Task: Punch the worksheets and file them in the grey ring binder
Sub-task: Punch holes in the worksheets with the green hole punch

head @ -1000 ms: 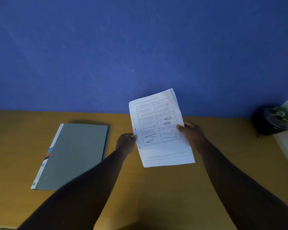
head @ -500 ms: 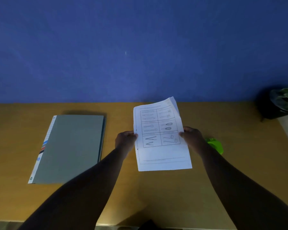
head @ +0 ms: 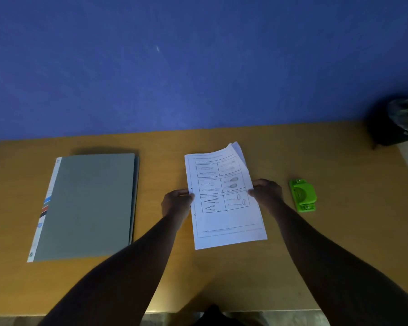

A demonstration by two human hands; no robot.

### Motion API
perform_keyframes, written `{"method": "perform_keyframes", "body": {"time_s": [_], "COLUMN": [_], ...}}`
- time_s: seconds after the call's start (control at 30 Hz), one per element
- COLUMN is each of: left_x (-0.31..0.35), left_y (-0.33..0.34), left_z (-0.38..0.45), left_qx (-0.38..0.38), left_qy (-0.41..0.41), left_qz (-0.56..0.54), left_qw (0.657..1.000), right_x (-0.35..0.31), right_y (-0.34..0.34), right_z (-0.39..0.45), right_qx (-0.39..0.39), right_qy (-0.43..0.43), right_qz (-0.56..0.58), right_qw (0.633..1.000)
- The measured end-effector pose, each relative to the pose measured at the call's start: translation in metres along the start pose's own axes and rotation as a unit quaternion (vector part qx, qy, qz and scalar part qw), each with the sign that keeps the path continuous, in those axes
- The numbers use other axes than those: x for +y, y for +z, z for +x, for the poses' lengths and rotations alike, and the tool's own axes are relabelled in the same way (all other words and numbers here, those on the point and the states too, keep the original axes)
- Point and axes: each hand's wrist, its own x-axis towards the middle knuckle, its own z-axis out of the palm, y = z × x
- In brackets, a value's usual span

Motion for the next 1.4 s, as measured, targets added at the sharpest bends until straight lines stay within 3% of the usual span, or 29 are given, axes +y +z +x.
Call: {"method": "perform_keyframes", "body": {"time_s": [1.4], "left_x": [-0.022], "left_y": [0.012], "left_z": [0.011], "left_qx": [0.045], "left_qy": [0.003], "left_qz": [0.026], "left_qw": [0.999], "right_x": [0.018], "right_y": [0.007], "right_z": [0.006], "right_qx": [0.026], "right_qy": [0.015], "right_qz": [0.011], "right_qw": [0.999]}}
